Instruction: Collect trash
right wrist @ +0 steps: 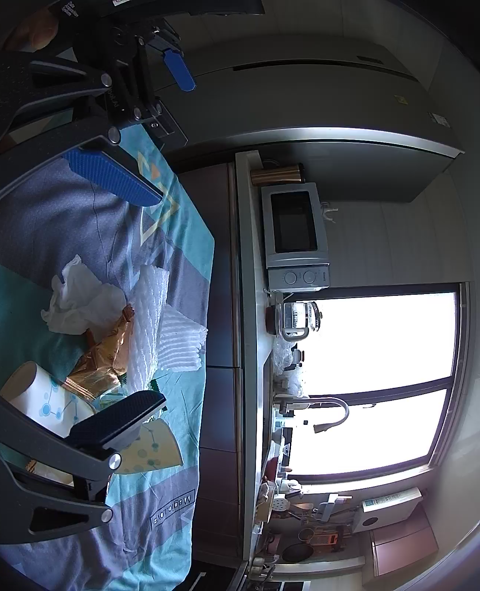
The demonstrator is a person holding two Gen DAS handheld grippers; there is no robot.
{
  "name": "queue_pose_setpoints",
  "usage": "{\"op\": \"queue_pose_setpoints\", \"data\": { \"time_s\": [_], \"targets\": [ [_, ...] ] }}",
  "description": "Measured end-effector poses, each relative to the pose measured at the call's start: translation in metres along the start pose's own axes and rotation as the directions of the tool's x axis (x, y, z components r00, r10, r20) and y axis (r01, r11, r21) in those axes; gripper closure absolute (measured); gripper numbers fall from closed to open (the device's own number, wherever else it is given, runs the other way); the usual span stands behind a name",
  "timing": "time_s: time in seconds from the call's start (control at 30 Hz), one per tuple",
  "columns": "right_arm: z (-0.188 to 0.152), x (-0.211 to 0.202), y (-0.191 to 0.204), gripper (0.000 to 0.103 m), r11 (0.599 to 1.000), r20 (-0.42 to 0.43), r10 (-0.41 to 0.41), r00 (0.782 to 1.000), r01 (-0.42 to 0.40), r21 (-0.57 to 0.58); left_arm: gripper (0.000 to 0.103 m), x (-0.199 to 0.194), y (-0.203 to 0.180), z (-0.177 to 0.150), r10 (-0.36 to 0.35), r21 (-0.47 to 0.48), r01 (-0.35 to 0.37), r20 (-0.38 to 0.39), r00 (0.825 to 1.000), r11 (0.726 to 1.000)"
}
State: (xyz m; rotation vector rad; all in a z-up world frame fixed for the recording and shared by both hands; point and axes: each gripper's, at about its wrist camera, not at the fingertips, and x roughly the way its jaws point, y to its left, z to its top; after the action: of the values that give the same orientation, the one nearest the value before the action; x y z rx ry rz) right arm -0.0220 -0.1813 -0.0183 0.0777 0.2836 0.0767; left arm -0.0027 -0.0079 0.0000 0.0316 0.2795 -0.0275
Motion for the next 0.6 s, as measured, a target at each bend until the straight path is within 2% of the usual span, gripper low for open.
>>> {"op": "queue_pose_setpoints", "data": {
  "time_s": [0.33, 0.47, 0.6],
  "targets": [
    [-0.003, 0.002, -0.006, 0.006, 1.0, -0.011, 0.002, 1.0, -0.002, 0.002, 0.005, 0.008, -0.004, -0.002, -0.018, 0.005, 0.018, -0.031, 0.999, 1.0],
    [-0.003, 0.004, -0.014, 0.006, 1.0, -0.023, -0.005, 1.0, 0.005, 0.009, 0.005, 0.015, -0.008, -0.005, -0.058, 0.012, 0.059, -0.068, 0.996, 0.998],
    [-0.005, 0.005, -0.028, 0.006, 1.0, -0.039, -0.023, 0.999, 0.023, 0.009, 0.005, 0.025, -0.02, -0.007, -0.139, 0.023, 0.143, -0.126, 0.982, 0.989]
  ]
}}
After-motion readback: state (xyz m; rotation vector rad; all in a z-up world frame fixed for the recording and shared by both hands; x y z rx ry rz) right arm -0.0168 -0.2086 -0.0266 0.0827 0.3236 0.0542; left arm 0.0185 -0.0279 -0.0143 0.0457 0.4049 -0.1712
